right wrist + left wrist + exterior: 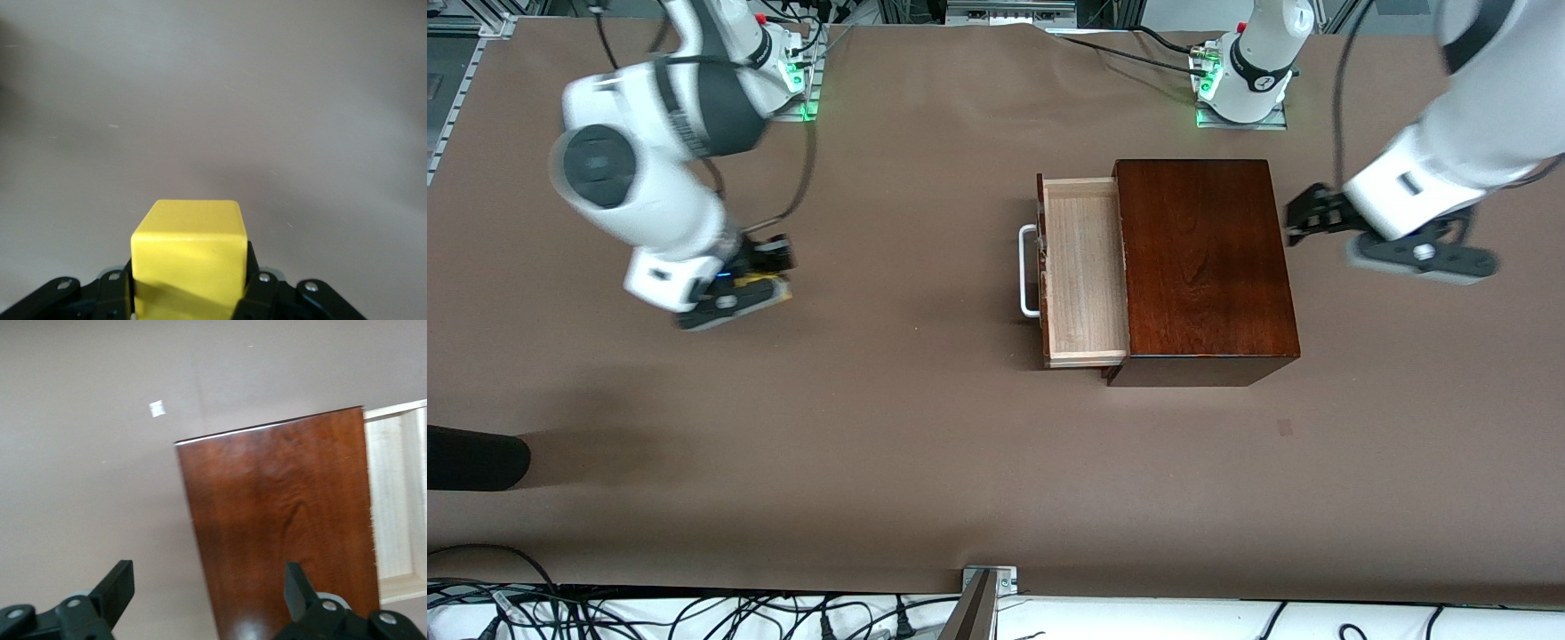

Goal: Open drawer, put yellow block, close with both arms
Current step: 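Carry the yellow cube with the right gripper over the open drawer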

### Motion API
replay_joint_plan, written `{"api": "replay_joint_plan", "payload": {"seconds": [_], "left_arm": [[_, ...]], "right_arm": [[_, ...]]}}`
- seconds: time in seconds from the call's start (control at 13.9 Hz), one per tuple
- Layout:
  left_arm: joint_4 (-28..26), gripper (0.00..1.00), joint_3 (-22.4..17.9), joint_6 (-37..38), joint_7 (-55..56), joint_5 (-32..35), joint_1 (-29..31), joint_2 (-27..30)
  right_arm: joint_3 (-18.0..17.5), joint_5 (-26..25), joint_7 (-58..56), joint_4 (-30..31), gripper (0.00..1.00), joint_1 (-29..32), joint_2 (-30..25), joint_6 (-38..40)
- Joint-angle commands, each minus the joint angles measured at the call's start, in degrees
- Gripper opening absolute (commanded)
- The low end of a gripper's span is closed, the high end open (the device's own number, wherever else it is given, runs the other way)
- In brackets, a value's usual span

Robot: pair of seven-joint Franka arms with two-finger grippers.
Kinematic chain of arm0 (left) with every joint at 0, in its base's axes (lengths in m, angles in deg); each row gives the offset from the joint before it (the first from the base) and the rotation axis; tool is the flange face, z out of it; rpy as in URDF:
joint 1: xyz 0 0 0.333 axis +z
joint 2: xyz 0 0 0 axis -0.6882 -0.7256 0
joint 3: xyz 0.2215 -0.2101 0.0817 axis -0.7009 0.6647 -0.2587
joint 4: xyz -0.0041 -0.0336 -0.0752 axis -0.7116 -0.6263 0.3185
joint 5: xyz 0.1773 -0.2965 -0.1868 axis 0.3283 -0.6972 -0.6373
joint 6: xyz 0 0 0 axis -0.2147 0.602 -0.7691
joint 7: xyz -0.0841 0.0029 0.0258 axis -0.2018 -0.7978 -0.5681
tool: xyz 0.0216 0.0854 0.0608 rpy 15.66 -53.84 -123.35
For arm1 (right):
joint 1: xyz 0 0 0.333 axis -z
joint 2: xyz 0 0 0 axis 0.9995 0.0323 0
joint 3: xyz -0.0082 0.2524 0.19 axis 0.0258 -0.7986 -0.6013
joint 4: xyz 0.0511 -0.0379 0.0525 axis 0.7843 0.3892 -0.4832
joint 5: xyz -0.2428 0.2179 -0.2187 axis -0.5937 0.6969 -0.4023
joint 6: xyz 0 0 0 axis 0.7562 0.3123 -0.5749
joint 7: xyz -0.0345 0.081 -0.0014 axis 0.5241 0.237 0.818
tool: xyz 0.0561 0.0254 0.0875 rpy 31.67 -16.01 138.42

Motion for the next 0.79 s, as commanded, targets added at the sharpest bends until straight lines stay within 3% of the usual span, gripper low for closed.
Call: {"api": "replay_joint_plan", "payload": {"seconds": [0.0, 0.07, 0.43, 0.72], "left_arm": [[-10.8, 1.00, -5.8, -8.6, -1.5, -1.3, -2.6, 7.8], [-13.2, 1.00, -5.8, -9.7, -1.4, -1.1, -2.4, 9.3], [-11.9, 1.00, -5.7, -7.4, -1.7, -0.6, -1.9, 7.9], [-11.8, 1.00, -5.7, -7.3, -1.5, -0.9, -1.9, 7.8]], "right_arm": [[0.4, 0.4, 1.0, -4.9, 0.00, -7.6, 3.1, 0.8], [0.4, 0.4, 0.4, -6.2, 0.00, -9.9, 4.5, 0.6], [-0.4, -0.3, -5.4, -21.4, 0.00, -20.5, 15.4, -0.3], [-0.4, -1.2, -5.7, -22.6, 0.00, -28.7, 17.8, -3.3]]}}
